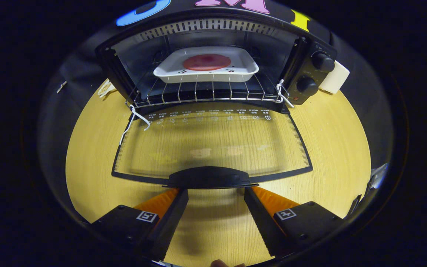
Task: Open the toaster oven, put the food inside, and close the toaster oven door.
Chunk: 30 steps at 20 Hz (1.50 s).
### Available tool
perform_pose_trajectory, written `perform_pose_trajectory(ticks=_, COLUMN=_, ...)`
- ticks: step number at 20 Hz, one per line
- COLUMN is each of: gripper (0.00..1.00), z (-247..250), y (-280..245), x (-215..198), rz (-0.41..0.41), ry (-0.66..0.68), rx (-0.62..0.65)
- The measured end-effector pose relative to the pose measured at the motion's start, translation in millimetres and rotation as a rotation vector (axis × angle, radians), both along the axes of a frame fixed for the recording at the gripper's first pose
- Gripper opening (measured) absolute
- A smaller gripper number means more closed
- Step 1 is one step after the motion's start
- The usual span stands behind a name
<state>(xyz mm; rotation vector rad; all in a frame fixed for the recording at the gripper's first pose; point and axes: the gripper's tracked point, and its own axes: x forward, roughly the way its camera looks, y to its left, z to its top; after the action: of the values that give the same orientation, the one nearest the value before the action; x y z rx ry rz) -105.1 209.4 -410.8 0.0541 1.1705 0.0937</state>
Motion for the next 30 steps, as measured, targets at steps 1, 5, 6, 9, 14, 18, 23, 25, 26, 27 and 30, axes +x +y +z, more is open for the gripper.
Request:
perform_pose_trajectory(ticks=1, gripper=0.99, z=4.4, y=-0.3, x=0.1, rz=-0.003, ry=-0.015, rx=0.008)
perform_pose_trajectory(ticks=5, gripper=0.99, z=28.6, y=-1.9, x=-1.4, rz=0.001, ry=-0.086, rx=0.043)
perform_pose_trajectory(ticks=6, gripper=0.99, z=34.9, y=-2.1, x=-1.0, rz=-0.001, ry=-0.104, rx=0.054)
perform_pose_trajectory(ticks=9, gripper=0.99, z=59.7, y=-4.0, x=4.6, rz=-0.009, ry=-0.174, rx=0.083)
perform_pose_trajectory(ticks=14, gripper=0.99, z=103.3, y=-9.5, x=31.7, rz=-0.022, ry=-0.299, rx=0.110)
perform_pose_trajectory(ticks=18, gripper=0.99, z=118.1, y=-15.9, x=52.2, rz=-0.044, ry=-0.333, rx=0.115)
perform_pose_trajectory(ticks=23, gripper=1.00, z=152.7, y=-30.6, x=81.0, rz=-0.051, ry=-0.438, rx=0.133)
perform_pose_trajectory(ticks=25, gripper=0.99, z=171.7, y=-42.8, x=81.0, rz=-0.051, ry=-0.490, rx=0.134)
perform_pose_trajectory(ticks=26, gripper=0.99, z=183.8, y=-48.5, x=81.2, rz=-0.053, ry=-0.520, rx=0.137)
perform_pose_trajectory(ticks=27, gripper=1.00, z=197.0, y=-56.1, x=81.8, rz=-0.056, ry=-0.557, rx=0.139)
perform_pose_trajectory(ticks=30, gripper=0.99, z=246.5, y=-87.0, x=84.4, rz=-0.062, ry=-0.694, rx=0.127)
